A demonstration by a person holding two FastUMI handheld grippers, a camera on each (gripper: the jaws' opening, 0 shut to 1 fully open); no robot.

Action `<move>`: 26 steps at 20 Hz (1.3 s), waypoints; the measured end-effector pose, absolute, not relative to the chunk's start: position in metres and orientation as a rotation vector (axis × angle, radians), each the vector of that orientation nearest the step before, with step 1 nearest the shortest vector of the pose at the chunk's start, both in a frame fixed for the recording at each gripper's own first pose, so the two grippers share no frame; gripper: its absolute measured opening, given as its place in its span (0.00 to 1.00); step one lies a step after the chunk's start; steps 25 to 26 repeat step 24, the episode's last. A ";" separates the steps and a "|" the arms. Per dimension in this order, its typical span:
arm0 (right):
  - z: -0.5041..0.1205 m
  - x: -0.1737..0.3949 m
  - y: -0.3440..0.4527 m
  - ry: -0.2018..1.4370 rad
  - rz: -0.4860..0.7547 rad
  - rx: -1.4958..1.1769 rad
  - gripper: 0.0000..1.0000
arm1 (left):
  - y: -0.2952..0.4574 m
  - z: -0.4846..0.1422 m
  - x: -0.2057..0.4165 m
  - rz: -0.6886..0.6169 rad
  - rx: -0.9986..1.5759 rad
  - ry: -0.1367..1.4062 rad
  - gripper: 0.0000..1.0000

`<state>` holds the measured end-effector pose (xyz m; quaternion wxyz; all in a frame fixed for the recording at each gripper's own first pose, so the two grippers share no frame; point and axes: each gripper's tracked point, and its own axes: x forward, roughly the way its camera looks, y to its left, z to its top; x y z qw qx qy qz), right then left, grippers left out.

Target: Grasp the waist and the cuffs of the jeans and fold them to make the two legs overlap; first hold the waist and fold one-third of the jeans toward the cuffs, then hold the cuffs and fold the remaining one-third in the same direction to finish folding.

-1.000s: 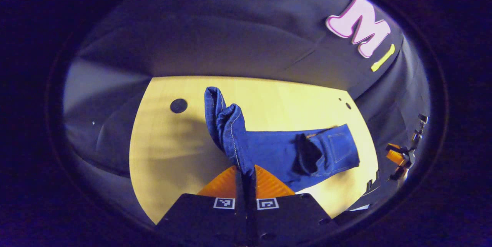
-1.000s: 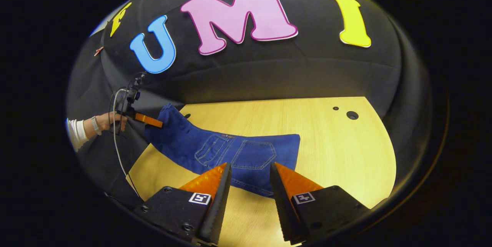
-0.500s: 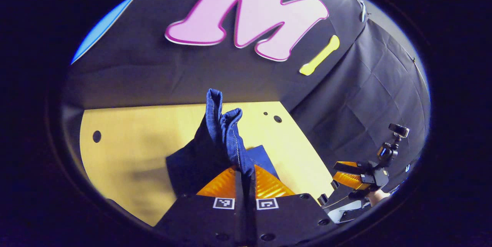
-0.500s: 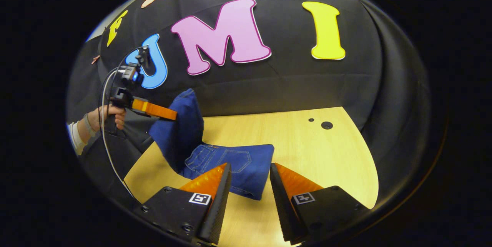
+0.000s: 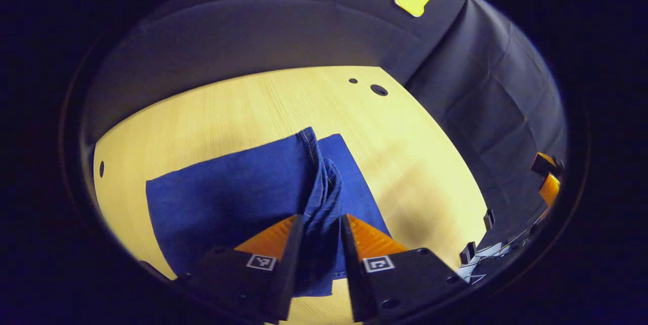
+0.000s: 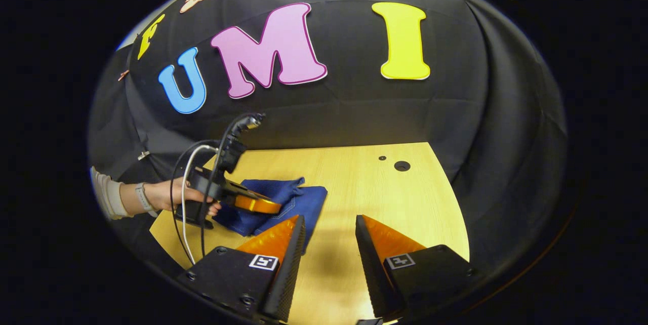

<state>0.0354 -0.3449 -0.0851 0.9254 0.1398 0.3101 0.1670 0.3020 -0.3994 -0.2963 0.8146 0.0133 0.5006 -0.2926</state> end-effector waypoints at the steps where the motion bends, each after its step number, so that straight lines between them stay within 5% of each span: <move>1: -0.085 0.035 -0.346 0.630 0.348 0.280 0.62 | -0.408 -0.291 0.299 -0.632 0.040 1.036 0.62; 2: -0.083 0.035 -0.347 0.620 0.351 0.272 0.62 | -0.416 -0.281 0.298 -0.635 0.047 0.987 0.76; 3: -0.080 0.033 -0.347 0.607 0.354 0.266 0.51 | -0.419 -0.266 0.299 -0.629 0.052 0.920 0.83; 4: -0.074 0.031 -0.346 0.591 0.357 0.264 0.63 | -0.418 -0.244 0.298 -0.627 0.052 0.848 0.98; 5: -0.067 0.028 -0.343 0.569 0.359 0.258 0.53 | -0.415 -0.218 0.295 -0.624 0.055 0.766 0.99; 6: -0.059 0.023 -0.342 0.545 0.358 0.242 0.55 | -0.408 -0.194 0.288 -0.621 0.055 0.683 0.98; 7: -0.050 0.018 -0.342 0.515 0.354 0.220 0.70 | -0.400 -0.167 0.277 -0.616 0.060 0.605 0.98; 11: -0.007 -0.010 -0.337 0.396 0.339 0.165 0.73 | -0.363 -0.090 0.208 -0.556 0.082 0.379 0.97; 18: 0.079 -0.079 -0.349 0.207 0.270 0.052 0.91 | -0.273 -0.040 0.039 -0.377 0.109 0.249 0.99; 26: 0.128 -0.126 -0.327 0.119 0.253 0.132 0.96 | -0.250 0.014 -0.014 -0.264 -0.001 0.138 0.99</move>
